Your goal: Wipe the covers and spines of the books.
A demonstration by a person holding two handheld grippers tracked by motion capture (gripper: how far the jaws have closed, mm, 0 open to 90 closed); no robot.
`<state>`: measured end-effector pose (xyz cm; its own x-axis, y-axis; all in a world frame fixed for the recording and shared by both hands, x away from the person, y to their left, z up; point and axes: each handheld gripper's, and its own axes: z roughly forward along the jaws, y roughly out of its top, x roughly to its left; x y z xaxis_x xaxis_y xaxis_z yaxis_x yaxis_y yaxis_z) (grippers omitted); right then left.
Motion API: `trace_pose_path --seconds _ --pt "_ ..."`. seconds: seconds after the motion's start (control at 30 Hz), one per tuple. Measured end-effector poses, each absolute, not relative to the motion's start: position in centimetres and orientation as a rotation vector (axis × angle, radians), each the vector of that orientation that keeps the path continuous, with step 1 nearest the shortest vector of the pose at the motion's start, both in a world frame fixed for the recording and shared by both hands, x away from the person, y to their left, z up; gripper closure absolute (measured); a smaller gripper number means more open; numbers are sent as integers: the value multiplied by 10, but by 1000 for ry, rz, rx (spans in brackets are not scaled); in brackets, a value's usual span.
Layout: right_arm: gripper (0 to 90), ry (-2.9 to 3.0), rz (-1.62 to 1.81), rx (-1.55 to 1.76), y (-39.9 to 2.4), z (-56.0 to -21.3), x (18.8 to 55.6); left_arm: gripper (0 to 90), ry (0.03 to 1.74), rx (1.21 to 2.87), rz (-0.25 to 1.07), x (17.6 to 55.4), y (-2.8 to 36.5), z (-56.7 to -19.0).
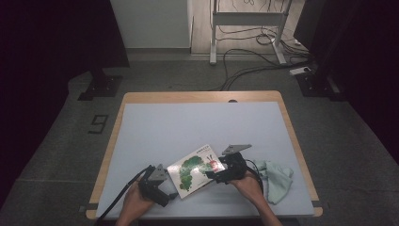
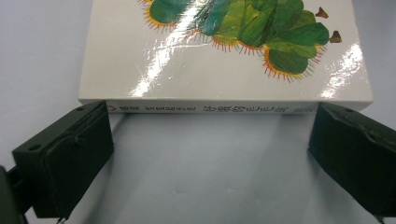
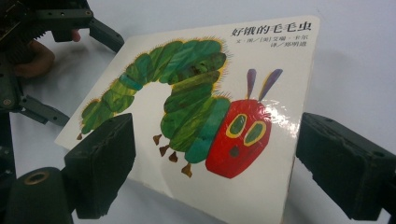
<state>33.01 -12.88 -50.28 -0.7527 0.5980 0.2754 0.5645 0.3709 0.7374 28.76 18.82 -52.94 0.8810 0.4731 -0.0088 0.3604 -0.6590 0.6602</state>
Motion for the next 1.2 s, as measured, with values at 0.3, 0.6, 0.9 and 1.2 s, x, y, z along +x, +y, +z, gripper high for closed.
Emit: trace_pose_path --seconds 0.3,0.6,0.9,1.2 --pt "156 2633 1333 1015 -121 -500 326 0 597 2356 213 288 188 -530" --pt "245 2720 1207 896 -121 -488 343 0 597 2358 214 288 188 -529" --pt "329 2792 1191 826 -123 -482 345 0 597 2357 214 288 188 -529" --pt "408 2791 1199 796 -132 -487 339 0 641 2320 164 289 192 -528"
